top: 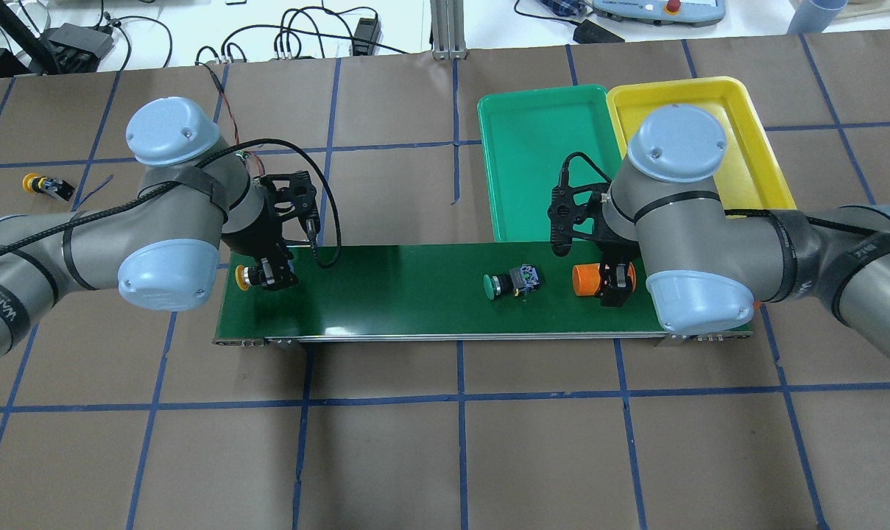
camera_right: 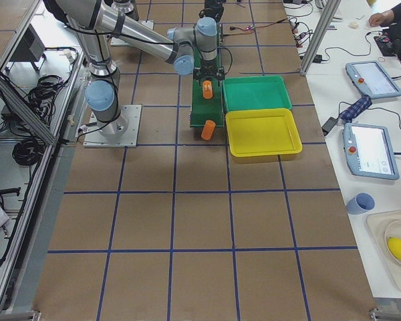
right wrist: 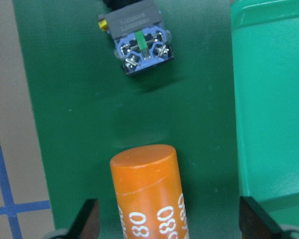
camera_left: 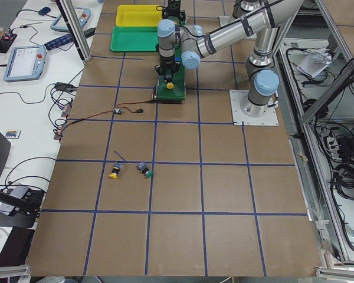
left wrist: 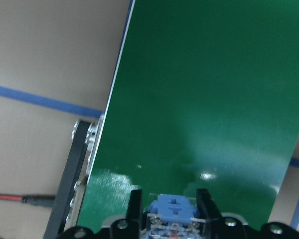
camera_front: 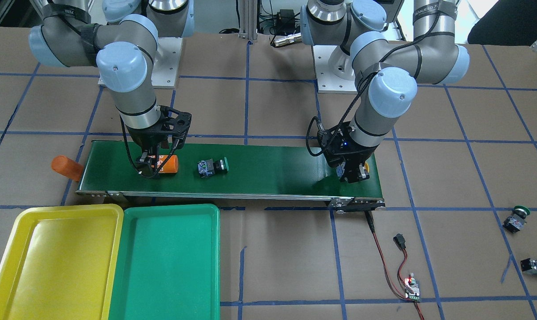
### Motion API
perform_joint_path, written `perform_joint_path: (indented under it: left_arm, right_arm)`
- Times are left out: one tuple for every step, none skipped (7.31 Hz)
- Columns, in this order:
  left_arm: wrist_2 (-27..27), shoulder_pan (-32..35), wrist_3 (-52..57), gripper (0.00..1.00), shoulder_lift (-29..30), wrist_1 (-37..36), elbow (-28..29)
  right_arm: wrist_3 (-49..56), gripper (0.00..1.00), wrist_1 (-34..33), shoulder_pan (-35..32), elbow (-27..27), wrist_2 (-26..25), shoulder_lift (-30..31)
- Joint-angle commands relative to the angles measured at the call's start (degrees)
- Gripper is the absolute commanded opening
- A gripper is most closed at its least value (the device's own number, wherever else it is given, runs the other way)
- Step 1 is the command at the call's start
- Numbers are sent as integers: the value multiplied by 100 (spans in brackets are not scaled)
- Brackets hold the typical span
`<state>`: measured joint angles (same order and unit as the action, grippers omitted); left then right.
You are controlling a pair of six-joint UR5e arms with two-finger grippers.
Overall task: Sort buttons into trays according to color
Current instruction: 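Grasp the green button at the belt end with the right gripper while the left withdraws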
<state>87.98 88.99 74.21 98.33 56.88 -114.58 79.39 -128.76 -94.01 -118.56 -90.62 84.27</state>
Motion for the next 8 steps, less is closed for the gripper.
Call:
perform_joint_path:
  left_arm:
    - [-45, -47, -100, 100, -164, -20, 67]
    - [34, -397, -100, 100, -217, -19, 189]
    - [-17, -1079, -4, 100, -122, 7, 365]
    - [-9, -1599, -3, 100, 27, 25, 532]
    - [9, -1909, -30, 100, 98, 42, 612]
    - [26, -2286, -91, 100, 342, 42, 682]
    - [70, -2734, -213, 100, 615, 34, 970]
    - [96, -3147, -345, 100, 983, 68, 1382]
  right_arm:
    - [-3, 100, 0, -12, -9, 0, 1]
    - [-3, 100, 0, -12, -1, 0, 1]
    - [6, 100, -9, -12, -1, -8, -7]
    - [-3, 100, 0, -12, -1, 0, -7]
    - [-3, 100, 0, -12, -1, 0, -7]
    - [6, 100, 0, -12, -9, 9, 1]
    - [50, 100, 0, -20, -10, 18, -25]
    - [50, 100, -130, -134, -1, 27, -156]
